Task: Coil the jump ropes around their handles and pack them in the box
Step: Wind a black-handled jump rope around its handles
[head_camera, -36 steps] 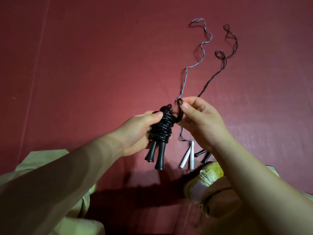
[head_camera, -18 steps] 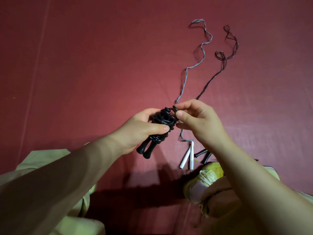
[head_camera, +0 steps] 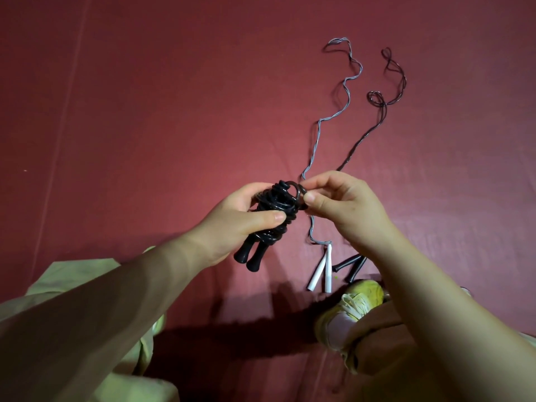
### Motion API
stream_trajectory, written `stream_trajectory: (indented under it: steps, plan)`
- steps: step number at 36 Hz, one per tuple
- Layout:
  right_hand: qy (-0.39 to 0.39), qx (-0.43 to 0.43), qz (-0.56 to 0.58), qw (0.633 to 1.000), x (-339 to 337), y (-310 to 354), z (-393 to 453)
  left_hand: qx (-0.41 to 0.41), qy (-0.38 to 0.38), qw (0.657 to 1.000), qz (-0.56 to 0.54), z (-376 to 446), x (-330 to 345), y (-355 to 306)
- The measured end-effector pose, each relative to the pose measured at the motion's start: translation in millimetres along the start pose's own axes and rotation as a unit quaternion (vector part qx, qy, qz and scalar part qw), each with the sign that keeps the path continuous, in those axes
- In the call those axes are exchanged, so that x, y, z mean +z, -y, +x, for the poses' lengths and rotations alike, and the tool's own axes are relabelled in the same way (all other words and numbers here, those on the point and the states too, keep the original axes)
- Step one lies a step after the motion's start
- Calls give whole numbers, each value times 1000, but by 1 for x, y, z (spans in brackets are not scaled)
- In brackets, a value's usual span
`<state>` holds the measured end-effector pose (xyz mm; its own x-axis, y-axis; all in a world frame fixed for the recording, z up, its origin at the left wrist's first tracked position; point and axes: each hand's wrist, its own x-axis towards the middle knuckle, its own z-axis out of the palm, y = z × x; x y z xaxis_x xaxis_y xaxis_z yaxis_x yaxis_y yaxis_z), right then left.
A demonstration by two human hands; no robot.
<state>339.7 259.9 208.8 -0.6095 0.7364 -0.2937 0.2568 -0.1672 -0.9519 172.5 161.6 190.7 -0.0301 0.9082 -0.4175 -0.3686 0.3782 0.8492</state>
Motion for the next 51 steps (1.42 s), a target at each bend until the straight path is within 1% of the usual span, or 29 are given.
stream_trajectory:
  steps: [4, 6, 11, 15, 18, 20, 22, 25, 27, 32, 39, 51]
  plan:
    - [5, 15, -44, 999, -1, 1, 0, -3, 11, 1000, 1, -2, 0, 1]
    - [5, 15, -48, 999, -2, 2, -1, 1, 14, 1000, 5, -2, 1, 1]
    - [-6, -9, 12, 1000, -2, 2, -1, 22, 51, 996, 63, -2, 1, -3]
    - [-9, -13, 21, 1000, 3, 0, -2, 17, 77, 991, 110, -4, 1, -4]
    - [-24, -13, 35, 999, 7, 0, -2, -2, 96, 990, 99, -5, 3, -2]
    - [-29, -8, 48, 998, 10, -2, -3, -14, 103, 992, 73, -6, 3, 2]
    - [-28, 3, 70, 997, 12, -3, -4, -20, 89, 995, 44, -6, 3, 5]
    - [-6, 35, 126, 991, 15, -3, -5, -28, 53, 998, 2, -4, 1, 3]
    - [10, 50, 142, 989, 14, -3, -3, -32, 50, 998, -22, -4, 0, 1]
    - [3, 50, 112, 992, 11, -5, -3, -51, 64, 996, -28, -5, 1, 1]
    - [-25, 11, 66, 997, 14, -1, -6, -76, 69, 994, -41, -5, 1, -1]
    - [-41, 39, 96, 994, 20, -4, -7, -102, 86, 990, -37, -9, 6, 1]
